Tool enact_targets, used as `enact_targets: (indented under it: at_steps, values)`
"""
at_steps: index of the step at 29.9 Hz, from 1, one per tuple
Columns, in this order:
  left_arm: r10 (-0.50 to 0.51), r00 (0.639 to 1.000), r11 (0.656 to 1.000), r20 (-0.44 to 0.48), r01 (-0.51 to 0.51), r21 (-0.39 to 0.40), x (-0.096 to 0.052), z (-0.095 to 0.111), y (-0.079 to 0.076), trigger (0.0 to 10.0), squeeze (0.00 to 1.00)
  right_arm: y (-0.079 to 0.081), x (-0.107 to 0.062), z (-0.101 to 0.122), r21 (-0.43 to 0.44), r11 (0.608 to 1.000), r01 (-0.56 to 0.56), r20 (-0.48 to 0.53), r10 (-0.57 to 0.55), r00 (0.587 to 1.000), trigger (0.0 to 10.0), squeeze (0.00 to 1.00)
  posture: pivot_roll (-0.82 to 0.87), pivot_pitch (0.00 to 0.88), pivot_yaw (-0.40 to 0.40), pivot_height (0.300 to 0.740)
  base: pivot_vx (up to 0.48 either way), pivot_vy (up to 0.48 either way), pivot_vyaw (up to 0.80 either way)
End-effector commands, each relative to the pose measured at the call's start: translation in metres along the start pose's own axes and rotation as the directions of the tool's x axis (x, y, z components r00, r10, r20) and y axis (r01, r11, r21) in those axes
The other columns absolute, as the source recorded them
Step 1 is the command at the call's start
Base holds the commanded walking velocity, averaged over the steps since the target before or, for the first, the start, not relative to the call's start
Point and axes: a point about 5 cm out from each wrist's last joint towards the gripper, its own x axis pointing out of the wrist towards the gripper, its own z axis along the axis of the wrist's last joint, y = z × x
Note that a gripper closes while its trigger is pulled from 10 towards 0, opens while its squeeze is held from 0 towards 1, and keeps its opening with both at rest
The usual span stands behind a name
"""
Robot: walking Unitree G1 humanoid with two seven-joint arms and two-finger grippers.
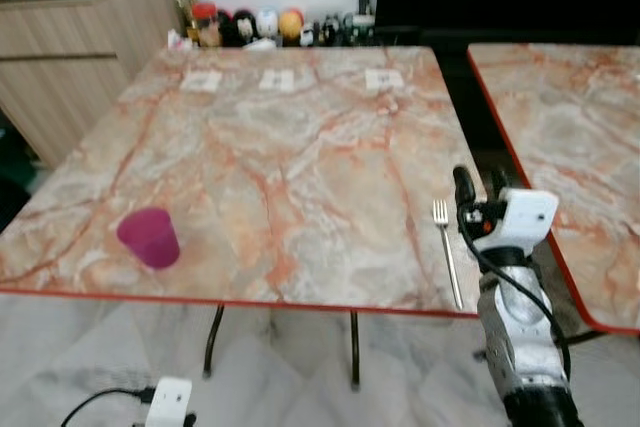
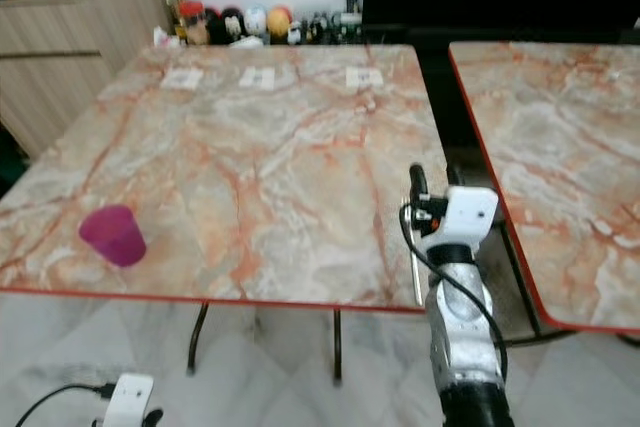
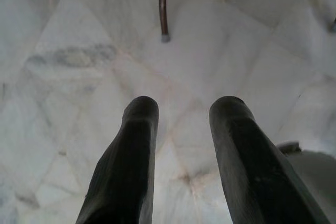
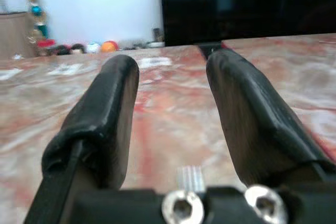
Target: Setting the table
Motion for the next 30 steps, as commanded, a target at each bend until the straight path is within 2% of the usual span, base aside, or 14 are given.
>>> enact_targets:
  at_steps: [1, 4, 6, 8, 9, 10, 12, 15, 18, 20, 25, 30]
  values:
    - [0.007, 1.0, 1.0, -0.029, -0.007, 0.006, -0.002, -0.008, 0.003, 10.0, 0.0, -0.006, -0.004, -0.001, 0.015, 0.999, 0.034, -0.016, -0.034, 0.999, 10.0, 0.0, -0.06, 0.047, 0.042, 0.74, 0.0, 0.0, 0.0]
    - [0.002, 0.999, 1.0, -0.036, -0.002, 0.01, -0.003, -0.01, 0.002, 10.0, 0.0, -0.021, -0.014, -0.016, 0.014, 0.99, 0.143, -0.139, -0.14, 0.98, 10.0, 0.0, -0.07, 0.051, 0.04, 0.74, 0.0, 0.0, 0.0]
    - [0.002, 0.999, 1.0, -0.038, -0.002, 0.011, -0.003, -0.01, 0.003, 10.0, 0.0, -0.024, -0.016, -0.018, 0.033, 0.987, 0.158, -0.161, -0.15, 0.975, 10.0, 0.0, -0.06, 0.052, 0.042, 0.74, 0.0, 0.0, 0.0]
    - [0.002, 0.999, 1.0, -0.04, -0.001, 0.012, -0.003, -0.011, 0.003, 10.0, 0.0, -0.03, -0.016, -0.021, 0.01, 0.983, 0.181, -0.188, -0.176, 0.966, 10.0, 0.0, -0.07, 0.055, 0.043, 0.74, 0.0, 0.0, 0.0]
    - [-0.001, 0.999, 1.0, -0.043, 0.001, 0.012, -0.003, -0.012, 0.002, 10.0, 0.0, -0.034, -0.015, -0.022, 0.015, 0.978, 0.207, -0.201, -0.2, 0.959, 10.0, 0.18, -0.06, 0.054, 0.044, 0.74, 0.0, 0.0, 0.0]
    - [-0.003, 0.999, 1.0, -0.044, 0.003, 0.011, -0.003, -0.012, 0.002, 10.0, 0.0, -0.035, -0.014, -0.023, 0.025, 0.976, 0.217, -0.217, -0.207, 0.954, 10.0, 0.18, -0.06, 0.053, 0.044, 0.74, 0.0, 0.0, 0.0]
    - [-0.004, 0.999, 1.0, -0.047, 0.004, 0.01, -0.004, -0.012, 0.002, 10.0, 0.0, -0.032, -0.012, -0.035, 0.015, 0.983, 0.181, -0.332, -0.166, 0.928, 10.0, 0.0, -0.07, 0.054, 0.045, 0.74, 0.0, 0.0, 0.0]
    - [-0.005, 0.999, 1.0, -0.05, 0.005, 0.01, -0.004, -0.013, 0.001, 10.0, 0.0, -0.032, -0.012, -0.049, -0.013, 0.987, 0.159, -0.427, -0.149, 0.892, 10.0, 0.0, -0.06, 0.056, 0.043, 0.74, 0.0, 0.0, 0.0]
    - [-0.002, 0.999, 1.0, -0.05, 0.002, 0.006, -0.004, -0.013, 0.001, 10.0, 0.0, -0.03, -0.008, -0.049, 0.045, 0.984, 0.171, -0.438, -0.134, 0.889, 10.0, 0.0, -0.05, 0.06, 0.041, 0.74, 0.0, 0.0, 0.0]
    - [-0.001, 0.999, 1.0, -0.05, 0.001, 0.004, -0.004, -0.013, 0.001, 10.0, 0.0, -0.027, -0.005, -0.05, 0.061, 0.989, 0.138, -0.461, -0.095, 0.882, 10.0, 0.0, -0.05, 0.062, 0.038, 0.74, 0.0, 0.0, 0.0]
    - [0.003, 0.998, 1.0, -0.06, -0.004, -0.003, -0.005, -0.017, 0.002, 10.0, 0.0, -0.029, 0.006, -0.046, 0.049, 0.987, 0.153, -0.472, -0.112, 0.875, 10.0, 0.0, -0.04, 0.074, 0.038, 0.74, 0.0, 0.0, 0.0]
    - [0.001, 0.997, 1.0, -0.078, -0.001, 0.005, -0.007, -0.022, 0.001, 10.0, 0.0, -0.029, 0.004, -0.05, 0.051, 0.987, 0.153, -0.493, -0.108, 0.863, 10.0, 0.0, -0.04, 0.079, 0.037, 0.74, 0.0, 0.0, 0.0]
